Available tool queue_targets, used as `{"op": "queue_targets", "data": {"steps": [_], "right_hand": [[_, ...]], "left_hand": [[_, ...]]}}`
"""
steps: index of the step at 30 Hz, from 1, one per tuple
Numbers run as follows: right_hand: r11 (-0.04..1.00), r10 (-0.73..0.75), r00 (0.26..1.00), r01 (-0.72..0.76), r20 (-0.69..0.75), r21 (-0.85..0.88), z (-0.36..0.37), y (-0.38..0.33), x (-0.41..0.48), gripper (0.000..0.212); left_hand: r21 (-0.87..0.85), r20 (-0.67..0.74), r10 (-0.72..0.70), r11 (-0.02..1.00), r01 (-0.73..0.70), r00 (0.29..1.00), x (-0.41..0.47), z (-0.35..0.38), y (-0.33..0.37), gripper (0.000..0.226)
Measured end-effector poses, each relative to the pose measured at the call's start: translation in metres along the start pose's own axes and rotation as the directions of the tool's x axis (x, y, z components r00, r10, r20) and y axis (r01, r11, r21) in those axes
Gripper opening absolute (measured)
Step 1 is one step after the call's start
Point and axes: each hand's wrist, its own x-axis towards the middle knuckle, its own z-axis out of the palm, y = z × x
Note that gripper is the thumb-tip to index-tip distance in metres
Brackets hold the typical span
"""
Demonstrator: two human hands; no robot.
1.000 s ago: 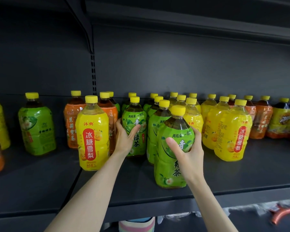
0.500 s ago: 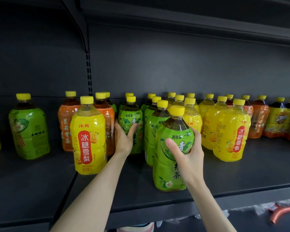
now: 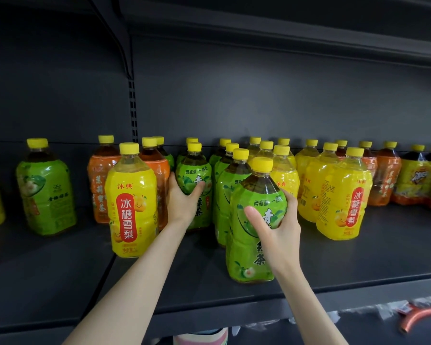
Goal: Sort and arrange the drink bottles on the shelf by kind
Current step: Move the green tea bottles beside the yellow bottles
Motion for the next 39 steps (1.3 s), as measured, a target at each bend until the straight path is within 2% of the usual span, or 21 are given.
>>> {"op": "queue_targets", "data": {"steps": [4, 7, 10, 13, 16, 20, 25, 30, 32, 35, 39], "right_hand": [[1.0, 0.007, 1.0, -0.007, 0.0, 0.024, -0.001, -0.002, 0.0, 0.086], [0.998, -0.008, 1.0, 0.008, 0.002, 0.056, 0.001, -0.002, -0.003, 0.08], [0.994, 0.003, 1.0, -0.005, 0.022, 0.108, 0.009, -0.003, -0.009, 0.068], [0.991, -0.009, 0.997, -0.002, 0.078, 0.135, 0.025, -0.009, -0.017, 0.047], [0.999, -0.018, 0.996, 0.013, 0.089, 0.053, 0.044, -0.015, -0.023, 0.062], [0.995, -0.018, 0.996, 0.026, 0.086, -0.094, 0.051, -0.02, -0.022, 0.065], [0.975, -0.001, 0.975, 0.05, 0.221, -0.215, 0.029, -0.01, -0.014, 0.058], [0.955, -0.116, 0.98, 0.155, 0.163, -0.253, 0.016, -0.004, 0.009, 0.052], [0.923, -0.173, 0.973, 0.215, 0.155, -0.321, 0.014, -0.004, 0.022, 0.056], [0.878, -0.183, 0.966, 0.244, 0.181, -0.411, 0.017, -0.006, 0.039, 0.066], [0.82, -0.18, 0.96, 0.267, 0.214, -0.507, 0.023, 0.002, 0.047, 0.068]], "left_hand": [[0.003, -0.028, 0.074, 0.997, -0.074, 0.997, -0.021, -0.012, 0.016, 0.071], [-0.04, -0.008, 0.149, 0.988, -0.149, 0.989, -0.052, -0.025, 0.02, 0.043], [-0.159, 0.087, 0.167, 0.975, -0.152, 0.982, -0.085, -0.037, 0.025, 0.017], [-0.325, 0.144, 0.177, 0.938, -0.123, 0.974, -0.107, -0.043, 0.033, 0.028], [-0.378, 0.149, 0.184, 0.918, -0.115, 0.972, -0.114, -0.045, 0.035, 0.044], [-0.338, 0.125, 0.19, 0.931, -0.139, 0.974, -0.118, -0.041, 0.037, 0.061], [-0.28, 0.071, 0.196, 0.945, -0.169, 0.978, -0.111, -0.035, 0.033, 0.07], [-0.207, 0.053, 0.186, 0.963, -0.171, 0.981, -0.093, -0.034, 0.022, 0.093], [-0.181, 0.052, 0.172, 0.97, -0.16, 0.984, -0.084, -0.034, 0.018, 0.099], [-0.165, 0.056, 0.152, 0.976, -0.14, 0.987, -0.074, -0.034, 0.015, 0.089], [-0.175, 0.07, 0.14, 0.976, -0.126, 0.988, -0.063, -0.03, 0.01, 0.093]]}}
